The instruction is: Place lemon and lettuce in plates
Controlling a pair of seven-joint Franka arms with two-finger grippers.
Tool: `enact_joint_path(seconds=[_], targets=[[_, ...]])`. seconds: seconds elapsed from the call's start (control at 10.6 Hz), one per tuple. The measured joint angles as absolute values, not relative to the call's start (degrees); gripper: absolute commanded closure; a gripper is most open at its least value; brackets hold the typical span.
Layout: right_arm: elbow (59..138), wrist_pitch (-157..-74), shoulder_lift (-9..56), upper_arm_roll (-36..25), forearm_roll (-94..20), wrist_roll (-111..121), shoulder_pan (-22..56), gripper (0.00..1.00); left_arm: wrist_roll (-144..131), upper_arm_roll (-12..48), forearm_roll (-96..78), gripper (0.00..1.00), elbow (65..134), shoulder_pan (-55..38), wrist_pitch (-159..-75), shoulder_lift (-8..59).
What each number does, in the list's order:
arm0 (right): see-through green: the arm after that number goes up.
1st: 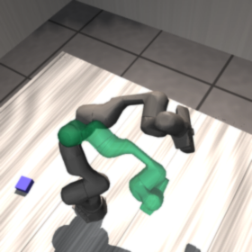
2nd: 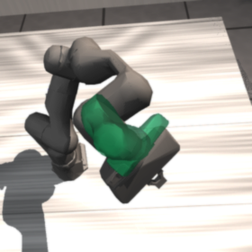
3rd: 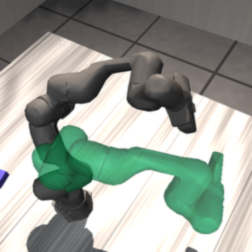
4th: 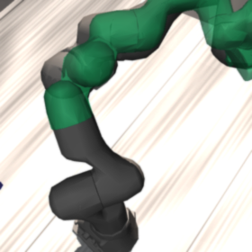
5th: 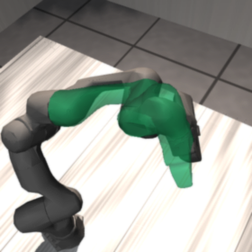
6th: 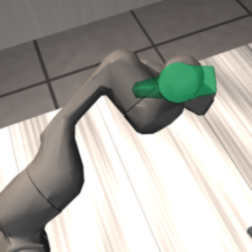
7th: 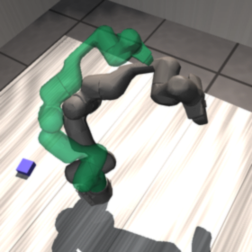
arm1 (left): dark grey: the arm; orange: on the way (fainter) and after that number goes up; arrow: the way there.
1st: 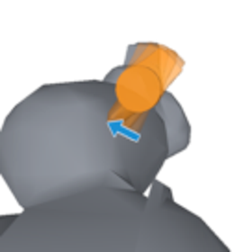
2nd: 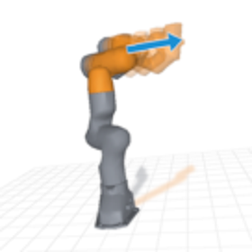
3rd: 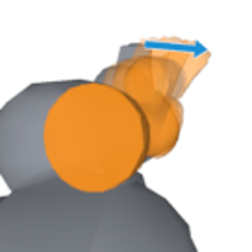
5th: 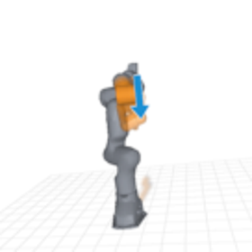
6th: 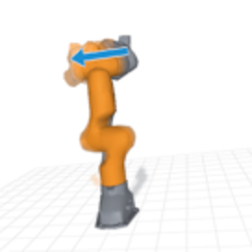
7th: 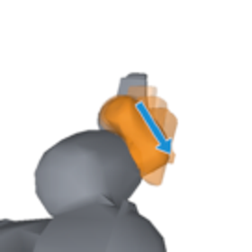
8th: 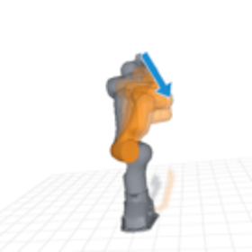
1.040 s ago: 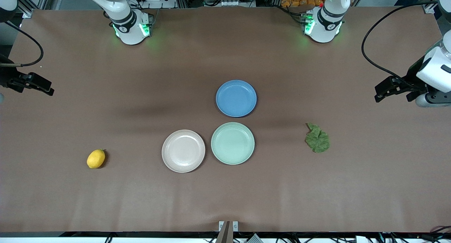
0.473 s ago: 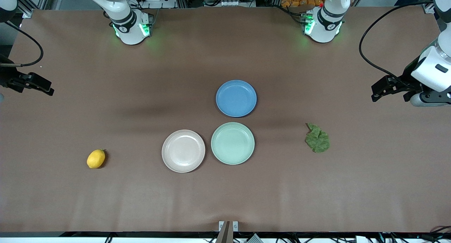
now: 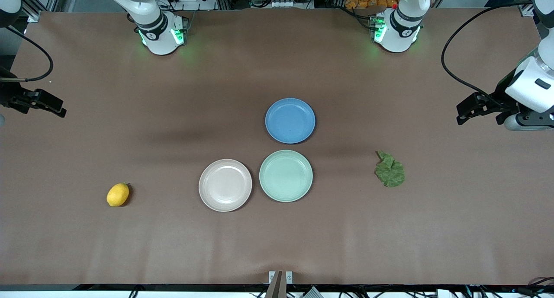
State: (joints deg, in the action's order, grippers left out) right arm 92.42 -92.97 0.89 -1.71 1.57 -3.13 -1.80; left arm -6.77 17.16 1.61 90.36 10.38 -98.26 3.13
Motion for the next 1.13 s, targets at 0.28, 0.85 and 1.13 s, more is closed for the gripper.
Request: enact_joint_path(seconds=[0.28,0.85,1.13], targets=[[92.4,-93.0,0.9,-1.7,1.6,-3.1,-1.8,0.0,-6.8,17.1,1.6,0.0,90.4,10.6,-98.2,3.1],[92.4,-93.0,3.3,-1.7,1.6,-3.1,-1.8,0.0,-6.8,17.0,1.6,0.0,90.5,10.7,-97.8,3.2],[92.4,-93.0,4.3,-1.7,1.6,-2.9,-1.8,0.0,-6.8,16.9,1.6,0.0,90.7,10.8,-97.6,3.8]])
